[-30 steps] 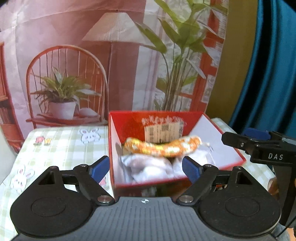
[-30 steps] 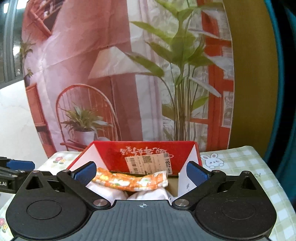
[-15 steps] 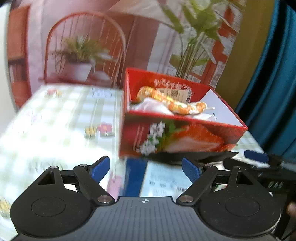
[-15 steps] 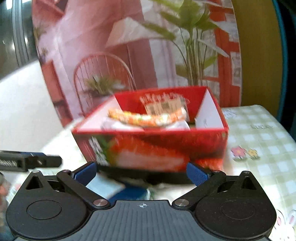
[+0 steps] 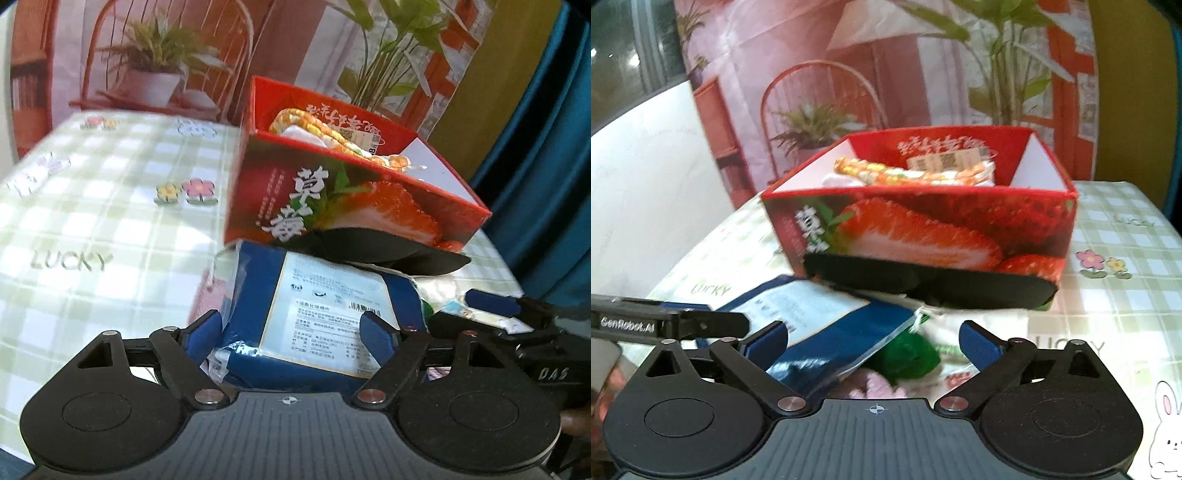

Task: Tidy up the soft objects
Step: 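Move both tools down to the blue plastic packet and close on it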

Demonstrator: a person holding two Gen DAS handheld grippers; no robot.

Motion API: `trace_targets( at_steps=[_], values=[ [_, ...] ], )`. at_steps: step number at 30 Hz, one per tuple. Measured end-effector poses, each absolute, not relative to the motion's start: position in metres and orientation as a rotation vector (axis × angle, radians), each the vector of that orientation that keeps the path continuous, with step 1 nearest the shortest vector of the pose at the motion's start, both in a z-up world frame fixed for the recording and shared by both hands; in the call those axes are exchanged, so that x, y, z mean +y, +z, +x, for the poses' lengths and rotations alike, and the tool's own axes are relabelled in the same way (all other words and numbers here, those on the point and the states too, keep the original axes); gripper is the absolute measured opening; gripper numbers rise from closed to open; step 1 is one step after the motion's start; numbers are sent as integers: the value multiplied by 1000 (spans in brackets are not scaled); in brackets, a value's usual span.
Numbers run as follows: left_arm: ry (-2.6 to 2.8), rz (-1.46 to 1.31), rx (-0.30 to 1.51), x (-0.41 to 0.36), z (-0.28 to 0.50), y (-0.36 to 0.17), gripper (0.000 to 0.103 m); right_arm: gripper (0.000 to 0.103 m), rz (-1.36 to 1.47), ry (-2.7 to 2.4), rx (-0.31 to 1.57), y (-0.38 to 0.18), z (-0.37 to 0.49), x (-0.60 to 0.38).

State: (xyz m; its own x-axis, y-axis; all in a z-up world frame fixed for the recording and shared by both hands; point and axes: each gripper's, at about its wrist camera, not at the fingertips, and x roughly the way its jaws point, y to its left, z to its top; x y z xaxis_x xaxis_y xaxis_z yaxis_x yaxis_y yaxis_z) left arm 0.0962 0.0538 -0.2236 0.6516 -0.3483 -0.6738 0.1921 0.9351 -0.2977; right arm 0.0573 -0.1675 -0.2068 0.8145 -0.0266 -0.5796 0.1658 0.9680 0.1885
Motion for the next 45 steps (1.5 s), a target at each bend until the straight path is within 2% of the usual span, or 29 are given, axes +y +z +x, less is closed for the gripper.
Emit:
trace_targets(
  at_steps=[2,4,6,10,21,25,36,45],
  values=[
    [-307,-229,807,57,95,-225,73,93,220,-99,624,-207,57,-165],
    [-311,-241,804,59,94,-225,60,89,220,-96,630,-207,57,-165],
    [-333,-248,805,58,92,-225,56,84,231,-93,635,-208,57,-167],
    [-376,-213,822,45,89,-226,56,73,235,-67,652,-208,56,-165],
    [-427,-220,853,39,88,-236,56,66,258,-69,690,-211,50,-167],
    [-415,-234,845,42,87,-238,56,57,262,-59,694,-210,47,-168],
    [-350,-214,772,48,83,-224,56,53,281,-46,714,-217,50,-170],
    [-417,-257,831,45,88,-237,56,48,326,-27,728,-218,50,-171]
  ],
)
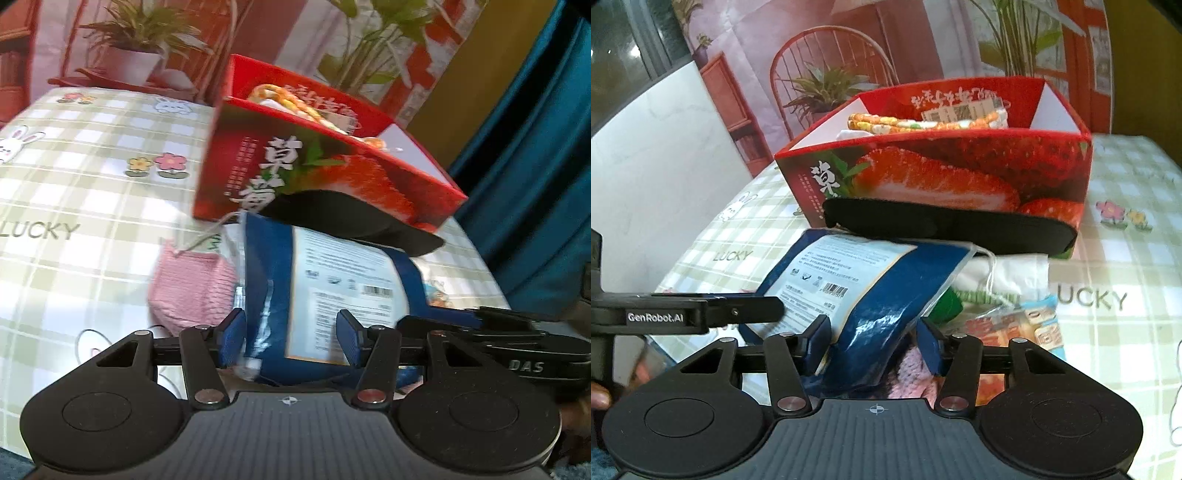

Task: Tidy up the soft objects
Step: 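Move both tools down to the blue plastic packet and close on it, then lift the blue packet with both tools and carry it over the red box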

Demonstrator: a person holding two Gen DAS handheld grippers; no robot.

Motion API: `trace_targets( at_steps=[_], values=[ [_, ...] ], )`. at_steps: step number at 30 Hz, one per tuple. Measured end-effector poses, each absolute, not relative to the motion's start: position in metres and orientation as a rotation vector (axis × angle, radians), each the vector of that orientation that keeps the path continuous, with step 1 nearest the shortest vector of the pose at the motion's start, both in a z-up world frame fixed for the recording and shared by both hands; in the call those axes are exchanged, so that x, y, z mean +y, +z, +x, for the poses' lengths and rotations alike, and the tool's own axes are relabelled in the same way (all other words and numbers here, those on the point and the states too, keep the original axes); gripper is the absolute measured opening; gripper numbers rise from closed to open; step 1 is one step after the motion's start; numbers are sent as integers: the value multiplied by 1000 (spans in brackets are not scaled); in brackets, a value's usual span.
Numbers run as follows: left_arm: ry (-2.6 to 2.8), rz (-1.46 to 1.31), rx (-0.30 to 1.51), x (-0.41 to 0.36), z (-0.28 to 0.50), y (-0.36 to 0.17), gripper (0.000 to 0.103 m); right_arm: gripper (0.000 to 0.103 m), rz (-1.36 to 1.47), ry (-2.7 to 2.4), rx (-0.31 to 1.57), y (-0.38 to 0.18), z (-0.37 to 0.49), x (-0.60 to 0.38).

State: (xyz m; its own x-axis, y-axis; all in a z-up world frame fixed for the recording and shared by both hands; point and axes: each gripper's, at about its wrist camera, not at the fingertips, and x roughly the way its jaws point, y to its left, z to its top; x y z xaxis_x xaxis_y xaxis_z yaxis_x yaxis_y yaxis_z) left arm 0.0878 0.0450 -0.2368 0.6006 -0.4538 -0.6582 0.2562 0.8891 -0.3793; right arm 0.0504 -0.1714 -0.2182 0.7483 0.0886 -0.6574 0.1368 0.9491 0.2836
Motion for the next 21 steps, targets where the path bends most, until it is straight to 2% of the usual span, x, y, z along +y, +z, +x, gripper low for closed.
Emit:
trace_targets(
  at_steps=[5,10,21],
  values=[
    [-457,-251,836,38,86,-237,56,45,301,-29,721,-216,50,-168],
    [-511,-266,836,36,85,-237,56,35,251,-51,685,-210,47,-165],
    [-498,-280,867,39,89,-243,52,34,261,-51,689,-211,49,-169]
  ],
)
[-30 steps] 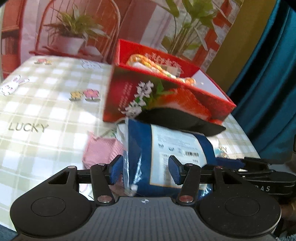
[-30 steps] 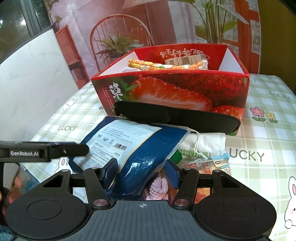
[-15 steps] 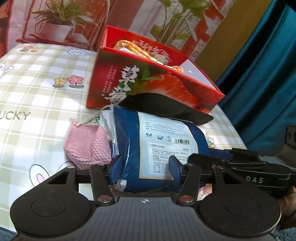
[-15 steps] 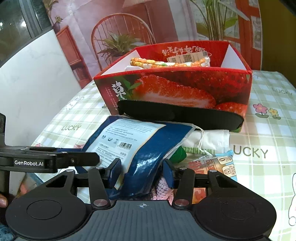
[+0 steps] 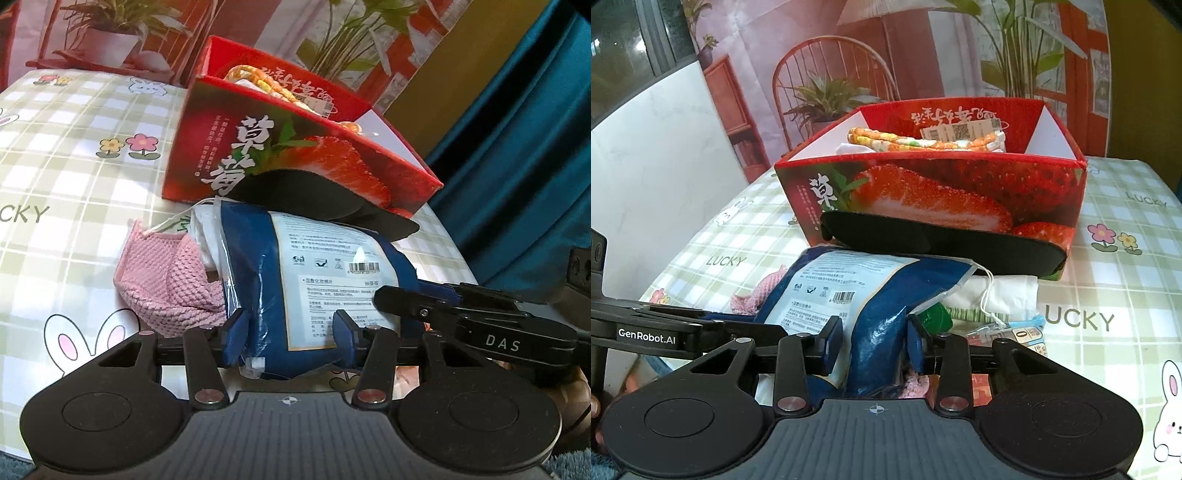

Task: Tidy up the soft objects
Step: 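Lift the blue packet with both tools and carry it over the red box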

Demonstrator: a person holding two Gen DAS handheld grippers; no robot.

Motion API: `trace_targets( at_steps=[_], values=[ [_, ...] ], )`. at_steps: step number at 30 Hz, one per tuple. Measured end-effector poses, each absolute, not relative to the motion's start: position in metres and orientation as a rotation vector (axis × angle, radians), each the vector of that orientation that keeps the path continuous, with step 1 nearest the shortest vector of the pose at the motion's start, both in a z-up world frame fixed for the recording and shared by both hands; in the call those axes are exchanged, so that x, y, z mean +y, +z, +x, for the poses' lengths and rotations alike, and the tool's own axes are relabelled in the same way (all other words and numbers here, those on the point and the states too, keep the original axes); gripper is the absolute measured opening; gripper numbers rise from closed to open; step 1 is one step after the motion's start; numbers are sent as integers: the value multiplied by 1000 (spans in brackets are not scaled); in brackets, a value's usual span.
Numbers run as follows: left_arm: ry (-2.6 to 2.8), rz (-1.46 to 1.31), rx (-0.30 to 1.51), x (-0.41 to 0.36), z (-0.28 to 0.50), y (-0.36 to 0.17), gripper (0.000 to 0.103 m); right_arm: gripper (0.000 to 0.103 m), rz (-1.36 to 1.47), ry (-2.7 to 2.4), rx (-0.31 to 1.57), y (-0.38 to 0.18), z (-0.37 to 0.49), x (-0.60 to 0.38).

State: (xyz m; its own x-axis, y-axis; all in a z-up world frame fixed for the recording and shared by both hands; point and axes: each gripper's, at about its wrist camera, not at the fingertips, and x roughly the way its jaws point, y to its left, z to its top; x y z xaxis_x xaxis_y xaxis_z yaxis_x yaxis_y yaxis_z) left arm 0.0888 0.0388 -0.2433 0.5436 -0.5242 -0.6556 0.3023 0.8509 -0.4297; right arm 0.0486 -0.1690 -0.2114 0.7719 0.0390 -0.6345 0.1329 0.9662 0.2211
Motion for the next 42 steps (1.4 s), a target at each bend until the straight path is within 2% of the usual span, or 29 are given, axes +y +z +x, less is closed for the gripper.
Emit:
trace_targets(
  at_steps=[8,17,27,34,42],
  values=[
    [-508,-266,755,44,81,-214,52,32,230,-28,593,-194,39,-164],
    [-523,-193,566,37,69,-155,52,32,101,-5,410,-140,25,-160],
    [-502,-146,470,23,102,-110,52,32,61,9,336,-95,54,-176],
    [-477,-143,485,12,165,-97,52,32,62,8,337,-78,112,-208],
    [-436,-205,620,2,249,-116,52,32,132,-33,413,-93,190,-253]
  ],
)
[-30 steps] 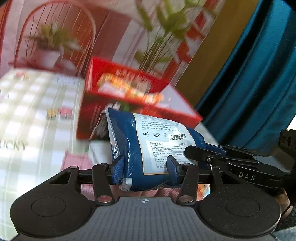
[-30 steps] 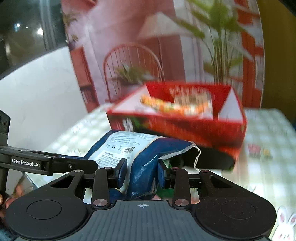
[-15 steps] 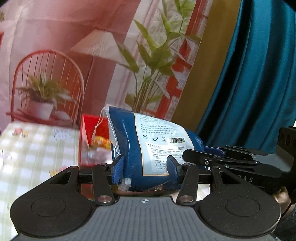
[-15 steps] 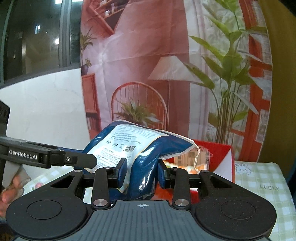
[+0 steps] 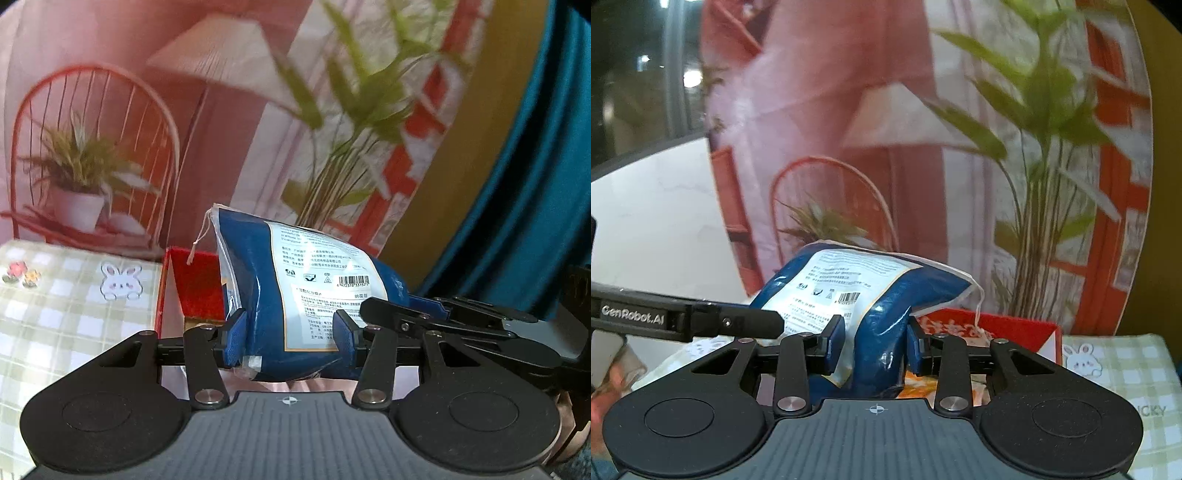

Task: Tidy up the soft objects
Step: 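Lift the blue packet with both tools and carry it over the red box, then lower the blue packet into the red box and open both tools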

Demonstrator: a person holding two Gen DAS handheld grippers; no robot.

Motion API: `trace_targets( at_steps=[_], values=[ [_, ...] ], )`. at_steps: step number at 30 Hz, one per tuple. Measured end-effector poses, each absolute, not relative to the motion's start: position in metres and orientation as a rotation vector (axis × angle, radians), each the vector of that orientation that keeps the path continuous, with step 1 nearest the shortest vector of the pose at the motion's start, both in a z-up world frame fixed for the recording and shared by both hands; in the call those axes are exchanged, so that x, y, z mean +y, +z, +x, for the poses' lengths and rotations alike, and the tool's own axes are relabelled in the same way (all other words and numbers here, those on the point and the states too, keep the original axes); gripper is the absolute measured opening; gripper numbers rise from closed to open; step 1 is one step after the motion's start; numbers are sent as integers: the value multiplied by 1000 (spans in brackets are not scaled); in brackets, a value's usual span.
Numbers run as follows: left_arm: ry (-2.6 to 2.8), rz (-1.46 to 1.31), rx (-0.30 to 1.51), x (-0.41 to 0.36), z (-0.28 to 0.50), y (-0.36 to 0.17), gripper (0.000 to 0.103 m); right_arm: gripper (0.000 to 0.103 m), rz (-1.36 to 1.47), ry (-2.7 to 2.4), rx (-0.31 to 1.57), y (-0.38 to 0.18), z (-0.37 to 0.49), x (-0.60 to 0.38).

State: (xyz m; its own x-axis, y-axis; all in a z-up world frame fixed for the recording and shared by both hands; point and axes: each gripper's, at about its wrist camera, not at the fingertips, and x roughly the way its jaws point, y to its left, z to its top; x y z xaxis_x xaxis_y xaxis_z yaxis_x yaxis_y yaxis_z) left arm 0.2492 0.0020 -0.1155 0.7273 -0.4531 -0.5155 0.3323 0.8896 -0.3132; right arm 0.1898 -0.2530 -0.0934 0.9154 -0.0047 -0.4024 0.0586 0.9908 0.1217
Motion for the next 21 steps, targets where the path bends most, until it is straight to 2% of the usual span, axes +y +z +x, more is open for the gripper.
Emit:
trace_targets(
  at_steps=[14,21],
  values=[
    [-371,-107,850,-18,314,-179,52,32,299,-120,693,-165,268,-289],
    [-361,-107,930,-19,326,-194,51,32,303,-153,847,-180,292,-290]
  ],
)
